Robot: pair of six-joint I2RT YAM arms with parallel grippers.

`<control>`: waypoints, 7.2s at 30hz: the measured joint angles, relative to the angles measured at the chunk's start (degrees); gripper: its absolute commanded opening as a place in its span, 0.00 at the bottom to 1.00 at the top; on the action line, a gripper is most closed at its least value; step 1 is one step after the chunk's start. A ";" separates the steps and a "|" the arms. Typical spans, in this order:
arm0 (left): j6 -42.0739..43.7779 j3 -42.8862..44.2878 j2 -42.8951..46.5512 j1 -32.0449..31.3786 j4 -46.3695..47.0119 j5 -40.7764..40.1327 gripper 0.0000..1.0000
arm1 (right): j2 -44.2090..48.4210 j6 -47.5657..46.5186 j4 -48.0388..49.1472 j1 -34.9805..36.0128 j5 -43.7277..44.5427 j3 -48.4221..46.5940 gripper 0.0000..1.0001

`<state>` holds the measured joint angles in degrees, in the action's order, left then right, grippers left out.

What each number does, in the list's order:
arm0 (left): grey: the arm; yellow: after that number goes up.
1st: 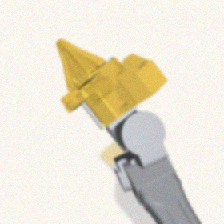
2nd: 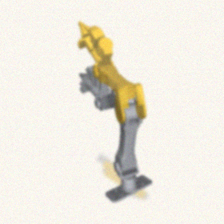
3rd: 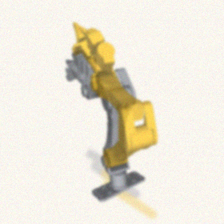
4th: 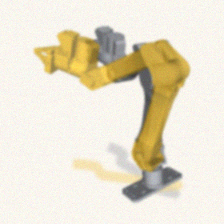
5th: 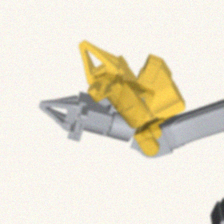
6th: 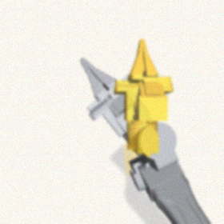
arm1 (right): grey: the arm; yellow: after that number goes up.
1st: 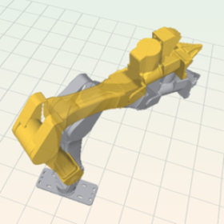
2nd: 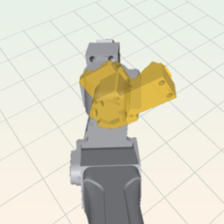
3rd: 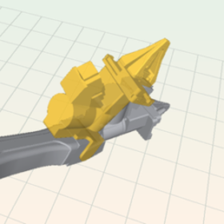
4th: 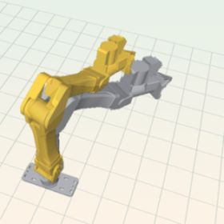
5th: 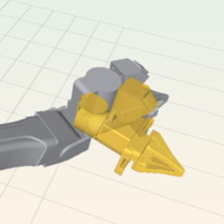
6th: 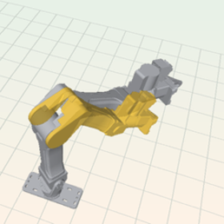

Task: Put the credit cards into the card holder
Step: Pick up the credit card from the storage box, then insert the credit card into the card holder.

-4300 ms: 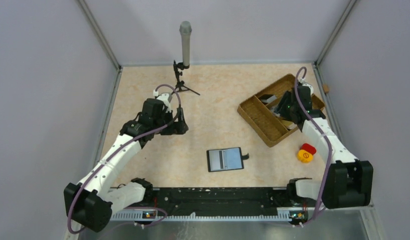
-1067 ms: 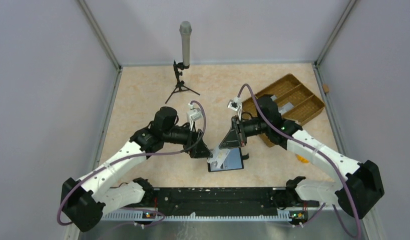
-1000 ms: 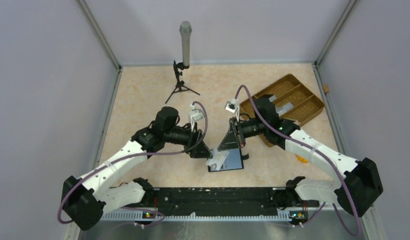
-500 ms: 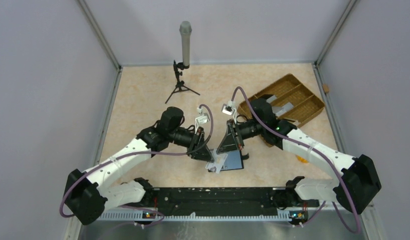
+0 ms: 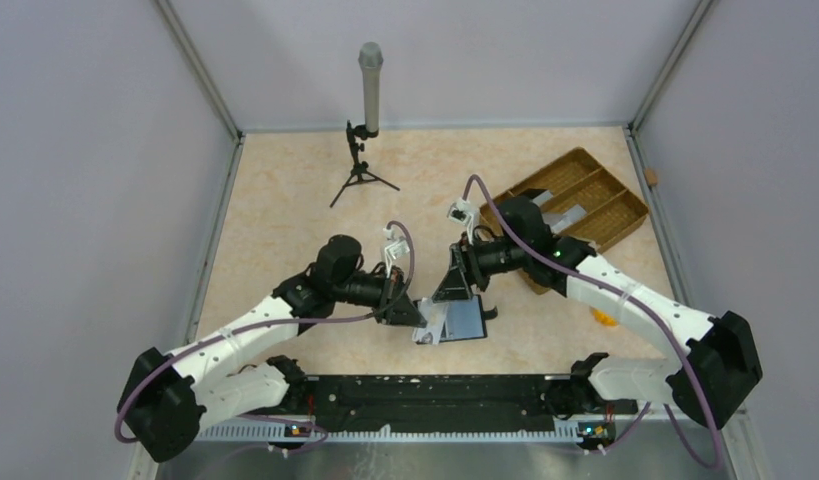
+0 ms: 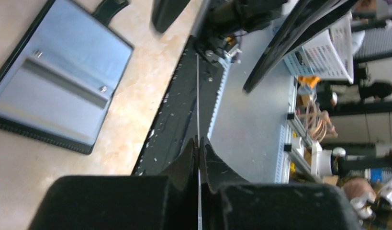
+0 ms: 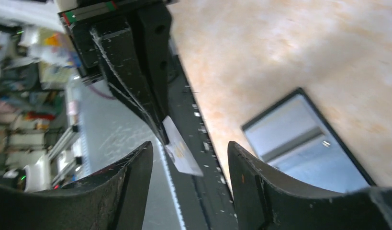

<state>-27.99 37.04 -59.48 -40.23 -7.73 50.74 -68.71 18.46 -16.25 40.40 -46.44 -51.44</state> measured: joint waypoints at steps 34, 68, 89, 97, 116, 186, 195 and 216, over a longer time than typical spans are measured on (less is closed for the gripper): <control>-27.58 -10.45 -22.38 -2.84 25.33 -19.12 0.00 | -3.19 10.16 -15.61 -0.94 49.29 12.83 0.24; -33.42 -10.10 -32.70 -2.84 34.60 -15.47 0.00 | -5.70 11.37 -13.68 -0.94 53.11 13.22 0.00; -33.18 -10.08 -35.52 -2.84 37.31 -14.58 0.00 | -6.05 11.41 -13.90 -0.94 53.51 13.22 0.00; -33.51 -10.08 -37.33 -2.56 40.35 -14.62 0.00 | -6.05 11.45 -14.67 -0.94 53.64 13.22 0.00; -35.80 -10.23 -41.83 -1.81 49.75 -14.95 0.00 | -6.03 11.69 -15.08 -0.92 54.21 13.22 0.00; -39.56 -10.25 -46.01 -2.95 57.07 -15.69 0.00 | 1.60 20.79 -6.19 -0.39 43.74 23.45 0.01; -38.88 -10.27 -44.33 -3.02 54.75 -16.98 0.00 | 1.38 21.07 -6.29 -0.39 44.24 23.34 0.00; -41.99 -11.54 -45.99 -4.17 59.49 -18.67 0.00 | 1.16 21.20 -6.34 -0.39 44.35 23.26 0.00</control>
<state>-69.97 25.50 -105.47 -44.40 51.77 32.08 -67.55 39.66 -22.59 40.01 -2.09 -28.18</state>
